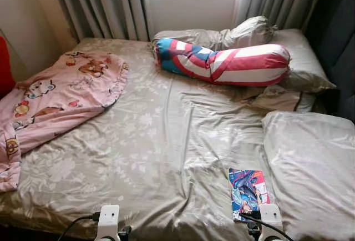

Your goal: Clean up the room

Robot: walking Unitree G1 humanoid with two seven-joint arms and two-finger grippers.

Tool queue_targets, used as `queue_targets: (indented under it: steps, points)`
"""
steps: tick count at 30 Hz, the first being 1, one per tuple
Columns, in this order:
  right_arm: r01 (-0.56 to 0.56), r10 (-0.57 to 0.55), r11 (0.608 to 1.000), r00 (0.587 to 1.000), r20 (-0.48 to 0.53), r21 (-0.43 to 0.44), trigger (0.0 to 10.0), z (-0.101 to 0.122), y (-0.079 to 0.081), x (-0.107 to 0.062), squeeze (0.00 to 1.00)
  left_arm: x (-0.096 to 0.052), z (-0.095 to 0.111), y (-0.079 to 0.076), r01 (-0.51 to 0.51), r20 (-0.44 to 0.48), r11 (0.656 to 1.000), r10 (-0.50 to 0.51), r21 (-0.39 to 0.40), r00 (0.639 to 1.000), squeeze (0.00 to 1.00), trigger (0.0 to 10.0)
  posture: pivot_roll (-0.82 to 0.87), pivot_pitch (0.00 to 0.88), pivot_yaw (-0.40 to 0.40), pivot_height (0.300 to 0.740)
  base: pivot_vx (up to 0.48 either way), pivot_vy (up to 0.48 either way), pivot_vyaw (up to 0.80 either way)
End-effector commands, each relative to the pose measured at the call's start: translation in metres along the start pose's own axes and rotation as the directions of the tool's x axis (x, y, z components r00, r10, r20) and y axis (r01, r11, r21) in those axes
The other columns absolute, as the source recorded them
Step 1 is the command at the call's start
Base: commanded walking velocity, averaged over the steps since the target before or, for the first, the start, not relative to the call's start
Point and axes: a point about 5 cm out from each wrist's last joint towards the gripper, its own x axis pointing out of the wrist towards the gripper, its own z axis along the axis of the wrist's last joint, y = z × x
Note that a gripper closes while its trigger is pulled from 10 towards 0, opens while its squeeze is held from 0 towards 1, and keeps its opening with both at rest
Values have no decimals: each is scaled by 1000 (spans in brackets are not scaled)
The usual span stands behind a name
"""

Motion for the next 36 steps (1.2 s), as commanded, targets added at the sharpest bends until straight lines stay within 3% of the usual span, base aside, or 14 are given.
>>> queue_targets:
  steps: [1, 7, 36]
  points:
    - [-5, 5, 1000, 1000, 2, -6, 10000, 0, 1, 0, 0, -1, -6, 2, -6, -28, 1000, 6, -11, 1000, 0, 10000, -94, 0, -26, 740, 0, 240, 0]
    - [-15, 15, 1000, 1000, -6, -12, 10000, -7, 6, -1, 0, -1, -8, 1, -4, -34, 1000, 3, -6, 999, 0, 10000, -88, 0, -30, 740, 0, 296, 668]
    - [-28, 28, 1000, 999, -25, 2, 10000, -12, 8, -2, 0, -3, -15, 3, -2, -55, 1000, 2, -5, 998, 0, 10000, -88, 0, -25, 740, 0, 327, 0]
